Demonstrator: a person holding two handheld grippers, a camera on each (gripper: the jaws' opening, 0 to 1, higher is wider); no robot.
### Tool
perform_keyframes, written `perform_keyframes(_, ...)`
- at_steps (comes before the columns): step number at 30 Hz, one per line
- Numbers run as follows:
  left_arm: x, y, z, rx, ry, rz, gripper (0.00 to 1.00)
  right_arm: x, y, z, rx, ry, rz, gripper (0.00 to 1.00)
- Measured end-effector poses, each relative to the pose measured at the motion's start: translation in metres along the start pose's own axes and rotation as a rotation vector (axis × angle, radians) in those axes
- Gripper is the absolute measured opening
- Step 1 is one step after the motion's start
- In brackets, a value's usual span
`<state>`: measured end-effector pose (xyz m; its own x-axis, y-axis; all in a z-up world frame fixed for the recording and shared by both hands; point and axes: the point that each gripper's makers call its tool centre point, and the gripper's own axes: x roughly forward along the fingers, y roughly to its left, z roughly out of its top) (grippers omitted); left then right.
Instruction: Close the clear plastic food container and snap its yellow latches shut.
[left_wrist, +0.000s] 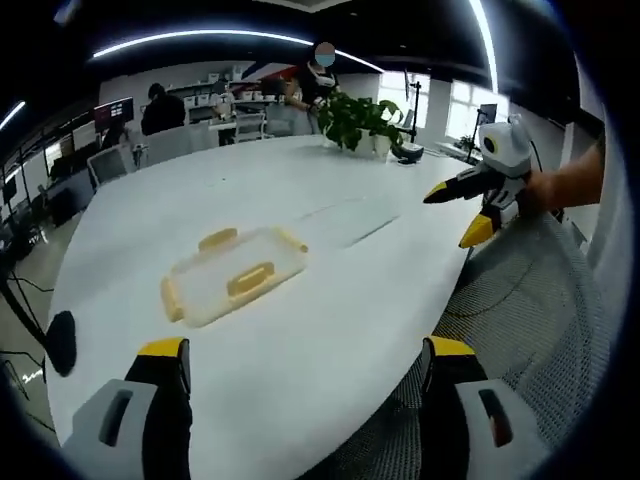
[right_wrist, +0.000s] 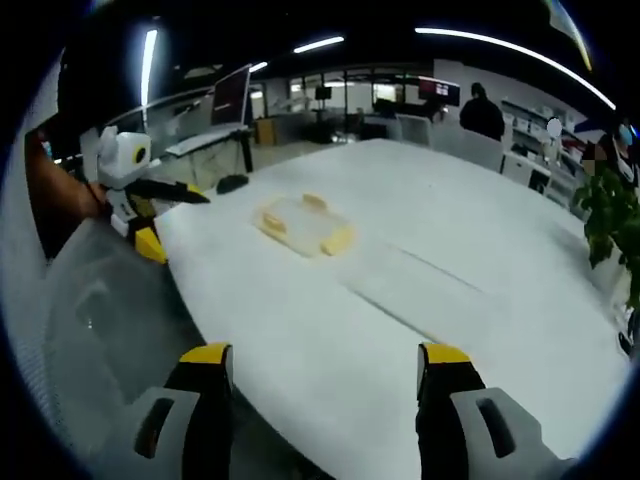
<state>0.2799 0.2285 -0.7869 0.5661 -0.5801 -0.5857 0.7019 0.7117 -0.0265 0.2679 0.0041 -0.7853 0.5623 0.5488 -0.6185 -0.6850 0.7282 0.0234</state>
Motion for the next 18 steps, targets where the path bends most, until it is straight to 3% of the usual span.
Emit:
perform_keyframes(12,0.007,0.016,0.012,0.047,-0.022,-0.027,0.95,0.013,-0.012,0.018,-0.083,0.01,0.021,0.67)
perform_keyframes(18,0.015,0.023,0.017,0.125,-0.006,-0.047,0.92,0.024,-0.015,0.03,-0.123,0.002,0.043,0.67)
